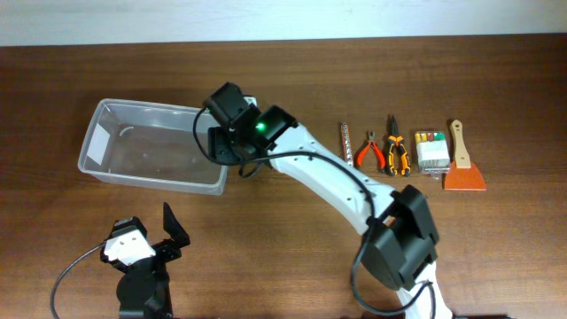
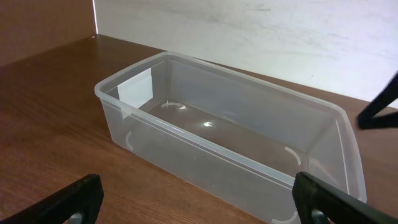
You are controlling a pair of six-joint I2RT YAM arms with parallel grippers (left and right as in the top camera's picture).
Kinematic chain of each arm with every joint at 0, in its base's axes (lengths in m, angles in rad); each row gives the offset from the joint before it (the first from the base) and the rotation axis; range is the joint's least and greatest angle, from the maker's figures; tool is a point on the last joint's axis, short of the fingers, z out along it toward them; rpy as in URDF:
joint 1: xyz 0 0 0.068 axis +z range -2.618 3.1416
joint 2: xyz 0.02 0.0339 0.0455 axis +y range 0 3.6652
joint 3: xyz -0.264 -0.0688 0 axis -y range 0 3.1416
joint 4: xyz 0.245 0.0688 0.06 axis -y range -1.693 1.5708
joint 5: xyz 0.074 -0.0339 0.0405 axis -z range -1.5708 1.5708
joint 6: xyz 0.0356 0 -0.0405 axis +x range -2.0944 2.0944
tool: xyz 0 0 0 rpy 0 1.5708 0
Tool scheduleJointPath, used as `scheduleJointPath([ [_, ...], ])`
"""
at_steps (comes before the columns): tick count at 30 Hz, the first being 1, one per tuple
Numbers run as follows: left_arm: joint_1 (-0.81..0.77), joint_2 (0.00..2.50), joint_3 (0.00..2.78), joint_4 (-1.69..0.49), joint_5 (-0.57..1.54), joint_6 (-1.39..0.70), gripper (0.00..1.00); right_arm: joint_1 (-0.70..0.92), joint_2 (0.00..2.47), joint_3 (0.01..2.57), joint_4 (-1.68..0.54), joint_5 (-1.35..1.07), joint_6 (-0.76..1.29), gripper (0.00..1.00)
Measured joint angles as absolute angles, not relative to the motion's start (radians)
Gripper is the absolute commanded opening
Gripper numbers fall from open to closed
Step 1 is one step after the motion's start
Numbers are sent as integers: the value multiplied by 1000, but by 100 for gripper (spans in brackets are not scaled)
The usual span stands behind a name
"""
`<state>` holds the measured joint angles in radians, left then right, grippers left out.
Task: Pack container
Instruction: 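Move the right gripper to the clear container's right rim and grasp it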
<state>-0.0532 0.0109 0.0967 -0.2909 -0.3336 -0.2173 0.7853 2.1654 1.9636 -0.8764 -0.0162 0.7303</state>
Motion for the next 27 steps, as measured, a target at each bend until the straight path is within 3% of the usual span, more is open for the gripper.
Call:
scheduleJointPath([
  [4,-53,11,97,-291,-334,-217,99,786,2223,1964,-862,-15,762,73],
  [11,-53,11,97,-291,-334,-217,99,786,2303,1964,-861,-15,782,52],
  [27,-53,11,97,-291,-334,-217,99,742,2310,1968,-1147,47,747,48],
])
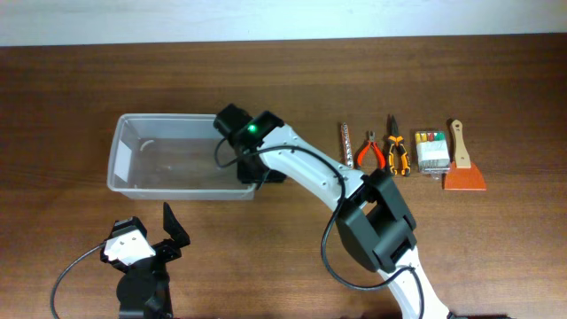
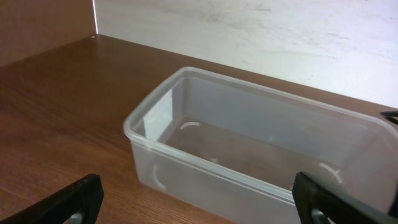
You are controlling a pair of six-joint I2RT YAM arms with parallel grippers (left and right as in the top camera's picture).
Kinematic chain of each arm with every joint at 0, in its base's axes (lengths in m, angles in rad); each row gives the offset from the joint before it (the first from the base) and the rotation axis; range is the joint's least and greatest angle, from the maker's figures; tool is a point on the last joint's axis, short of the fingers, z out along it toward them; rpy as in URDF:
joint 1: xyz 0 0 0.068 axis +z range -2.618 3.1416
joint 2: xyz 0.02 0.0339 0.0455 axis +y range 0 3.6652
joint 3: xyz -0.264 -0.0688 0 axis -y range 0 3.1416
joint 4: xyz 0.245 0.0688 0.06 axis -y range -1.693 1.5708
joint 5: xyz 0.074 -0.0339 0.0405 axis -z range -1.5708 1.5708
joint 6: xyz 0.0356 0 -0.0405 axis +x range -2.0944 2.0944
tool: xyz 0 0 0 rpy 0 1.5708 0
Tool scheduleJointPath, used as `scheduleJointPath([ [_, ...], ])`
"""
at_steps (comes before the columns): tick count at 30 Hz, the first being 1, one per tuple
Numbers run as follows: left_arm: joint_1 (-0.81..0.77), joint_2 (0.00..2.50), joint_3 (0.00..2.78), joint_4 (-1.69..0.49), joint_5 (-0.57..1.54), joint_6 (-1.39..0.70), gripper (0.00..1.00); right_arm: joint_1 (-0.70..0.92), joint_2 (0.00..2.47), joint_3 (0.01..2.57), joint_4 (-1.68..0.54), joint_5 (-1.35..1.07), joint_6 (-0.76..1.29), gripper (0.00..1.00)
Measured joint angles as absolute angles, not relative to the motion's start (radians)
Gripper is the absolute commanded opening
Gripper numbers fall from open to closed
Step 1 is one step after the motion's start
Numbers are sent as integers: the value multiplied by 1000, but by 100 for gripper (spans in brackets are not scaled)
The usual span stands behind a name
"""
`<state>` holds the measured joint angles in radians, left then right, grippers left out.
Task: Pack container
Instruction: 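Move the right gripper to the clear container's right rim and grasp it, then drag the clear container rightward toward the tools and release it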
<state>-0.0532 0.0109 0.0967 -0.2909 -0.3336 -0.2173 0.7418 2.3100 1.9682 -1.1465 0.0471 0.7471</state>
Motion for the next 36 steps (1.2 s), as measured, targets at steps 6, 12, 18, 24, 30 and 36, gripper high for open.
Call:
scheduleJointPath([
  [6,-53,11,97,-291,-334,-217,99,660,2310,1968,-1245,67,746,49],
  [12,-53,11,97,-291,-334,-217,99,553,2310,1968,-1313,105,743,50],
  [18,-53,11,97,-291,-333,-217,99,479,2310,1968,-1389,116,738,54],
  [24,-53,11,97,-291,-334,-217,99,470,2310,1963,-1427,109,737,53],
  [30,-53,11,97,-291,-334,-217,99,486,2309,1936,-1423,81,740,36],
  [36,-53,11,97,-291,-334,-217,99,495,2306,1933,-1406,54,735,24],
])
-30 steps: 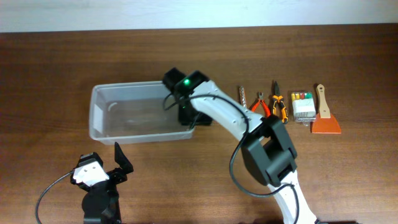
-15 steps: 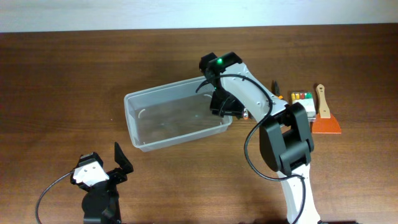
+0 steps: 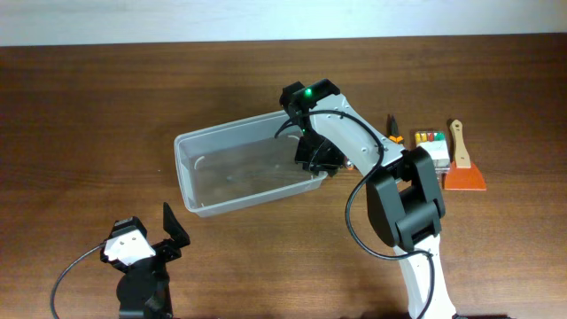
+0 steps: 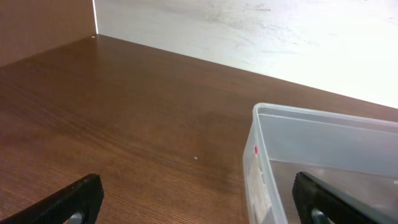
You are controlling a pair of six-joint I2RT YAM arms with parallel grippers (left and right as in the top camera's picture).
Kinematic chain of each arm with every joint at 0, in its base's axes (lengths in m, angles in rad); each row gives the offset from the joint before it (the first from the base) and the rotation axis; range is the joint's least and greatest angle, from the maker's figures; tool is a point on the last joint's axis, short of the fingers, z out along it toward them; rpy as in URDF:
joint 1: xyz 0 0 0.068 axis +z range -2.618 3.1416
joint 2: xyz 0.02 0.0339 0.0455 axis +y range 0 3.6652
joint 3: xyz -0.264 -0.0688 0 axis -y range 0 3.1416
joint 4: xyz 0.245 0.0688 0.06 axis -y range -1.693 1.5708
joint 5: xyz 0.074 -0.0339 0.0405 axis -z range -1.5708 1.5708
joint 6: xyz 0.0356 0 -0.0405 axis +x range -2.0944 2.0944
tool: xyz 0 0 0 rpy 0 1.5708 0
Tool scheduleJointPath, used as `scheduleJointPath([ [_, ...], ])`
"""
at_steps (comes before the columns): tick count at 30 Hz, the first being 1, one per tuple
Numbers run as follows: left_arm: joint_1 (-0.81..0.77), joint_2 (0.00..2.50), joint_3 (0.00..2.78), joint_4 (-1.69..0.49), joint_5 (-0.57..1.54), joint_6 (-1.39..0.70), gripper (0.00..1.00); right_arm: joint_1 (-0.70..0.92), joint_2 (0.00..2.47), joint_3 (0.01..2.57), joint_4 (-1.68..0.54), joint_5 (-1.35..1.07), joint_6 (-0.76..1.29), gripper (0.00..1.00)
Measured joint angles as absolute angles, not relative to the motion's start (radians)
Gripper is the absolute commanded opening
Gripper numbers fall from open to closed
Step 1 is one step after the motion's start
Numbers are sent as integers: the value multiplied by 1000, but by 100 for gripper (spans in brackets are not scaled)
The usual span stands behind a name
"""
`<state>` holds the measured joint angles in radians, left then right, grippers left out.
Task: Pack container
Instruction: 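Drag the clear container rightward toward the tools and release it, then reach the right gripper to the orange scraper and grasp its handle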
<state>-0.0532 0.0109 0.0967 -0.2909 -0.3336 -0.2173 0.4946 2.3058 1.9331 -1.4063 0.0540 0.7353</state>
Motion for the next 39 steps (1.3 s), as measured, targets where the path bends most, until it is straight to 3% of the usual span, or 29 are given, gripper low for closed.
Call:
scheduleJointPath([
  [9,-53,11,97,-291,-334,-217,99,505,2299,1934,-1421,-34,743,19],
  [34,-53,11,97,-291,-334,-217,99,450,2294,1934,-1459,-46,783,20],
  [38,-53,11,97,-291,-334,-217,99,449,2291,1933,-1457,-45,783,22],
  [39,-53,11,97,-291,-333,-217,99,449,2289,1933,-1456,-44,783,28],
])
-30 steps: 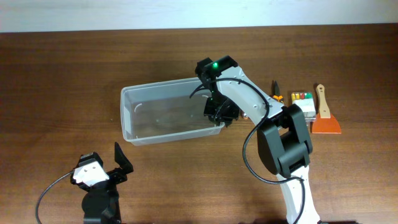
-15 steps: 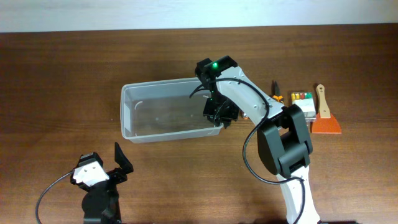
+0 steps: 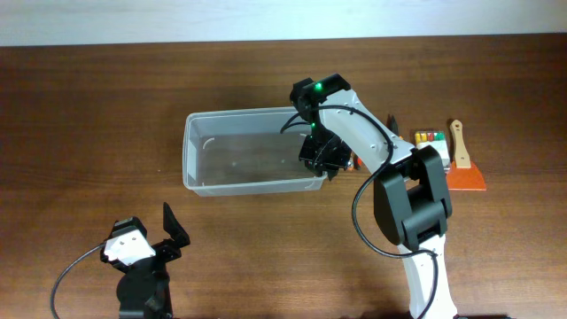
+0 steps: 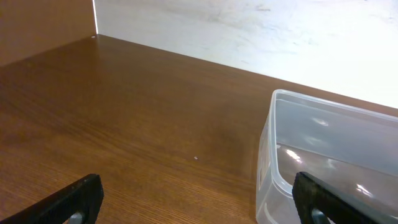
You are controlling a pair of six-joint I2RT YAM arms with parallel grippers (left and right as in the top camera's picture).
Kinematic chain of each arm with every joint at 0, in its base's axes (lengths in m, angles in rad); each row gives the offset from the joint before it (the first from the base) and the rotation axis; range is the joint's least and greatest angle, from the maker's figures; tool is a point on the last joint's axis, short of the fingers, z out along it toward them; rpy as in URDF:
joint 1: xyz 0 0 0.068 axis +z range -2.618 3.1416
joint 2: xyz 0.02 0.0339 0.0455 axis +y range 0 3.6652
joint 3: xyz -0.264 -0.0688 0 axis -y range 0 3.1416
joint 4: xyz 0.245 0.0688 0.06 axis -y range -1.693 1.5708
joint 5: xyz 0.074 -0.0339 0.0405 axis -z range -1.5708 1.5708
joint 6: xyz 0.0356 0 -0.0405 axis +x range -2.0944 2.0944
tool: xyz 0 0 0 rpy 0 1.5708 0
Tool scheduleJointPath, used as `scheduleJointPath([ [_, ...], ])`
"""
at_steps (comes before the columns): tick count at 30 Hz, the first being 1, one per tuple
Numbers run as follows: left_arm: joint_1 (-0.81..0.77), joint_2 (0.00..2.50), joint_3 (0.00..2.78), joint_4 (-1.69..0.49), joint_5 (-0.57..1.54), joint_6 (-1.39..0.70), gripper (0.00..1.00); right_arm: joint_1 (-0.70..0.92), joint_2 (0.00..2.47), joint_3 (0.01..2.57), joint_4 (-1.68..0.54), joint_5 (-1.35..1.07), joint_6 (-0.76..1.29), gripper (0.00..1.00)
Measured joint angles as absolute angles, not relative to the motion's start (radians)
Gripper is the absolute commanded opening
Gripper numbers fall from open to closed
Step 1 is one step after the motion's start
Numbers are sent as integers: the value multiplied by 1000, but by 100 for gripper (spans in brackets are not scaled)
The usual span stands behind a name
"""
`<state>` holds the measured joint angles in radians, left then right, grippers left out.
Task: Pack container
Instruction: 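Reach the right gripper to the orange scraper and grasp its handle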
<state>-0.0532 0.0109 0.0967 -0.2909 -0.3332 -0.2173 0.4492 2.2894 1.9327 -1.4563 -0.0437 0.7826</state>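
Note:
The clear plastic container (image 3: 239, 155) lies empty near the table's middle, long side left to right. My right gripper (image 3: 321, 161) sits at its right end wall, shut on that wall. In the left wrist view only the container's left end (image 4: 336, 155) shows at the right. My left gripper (image 3: 152, 237) hangs near the front left, well short of the container, open with nothing between its fingertips (image 4: 81, 198).
To the right of the container lie hand tools: a small box of coloured pieces (image 3: 431, 147), an orange scraper (image 3: 462, 168) with a wooden handle, and the tip of pliers (image 3: 391, 120) mostly hidden behind the right arm. A pale wall (image 4: 261, 31) bounds the table's far edge.
The container, skewed before, now lies square to the table edge and a little further right. My right gripper is still at its right end. The left arm has not moved.
The container first lay at the far left with my right gripper at its right end. It then stood further right, then further right again and skewed near the tools. Now it lies straight near the middle, still held.

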Motion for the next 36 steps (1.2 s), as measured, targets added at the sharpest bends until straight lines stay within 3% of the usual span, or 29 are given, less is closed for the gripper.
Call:
scheduleJointPath([
  [1,-54,11,97,-291,-334,-217,99,449,2288,1931,-1455,-41,787,32],
  [5,-53,11,97,-291,-333,-217,99,446,2275,1917,-1422,-2,785,65],
  [8,-53,11,97,-291,-334,-217,99,445,2235,1909,-1321,30,711,81],
  [16,-53,11,97,-291,-334,-217,99,403,1972,1936,-1214,97,501,100],
  [24,-53,11,97,-291,-334,-217,99,74,1799,1973,-1168,165,244,99],
  [27,-53,11,97,-291,-334,-217,99,-62,1830,1973,-1163,173,199,89],
  [36,-53,11,97,-291,-334,-217,99,-348,2051,1972,-1176,107,112,84],
])
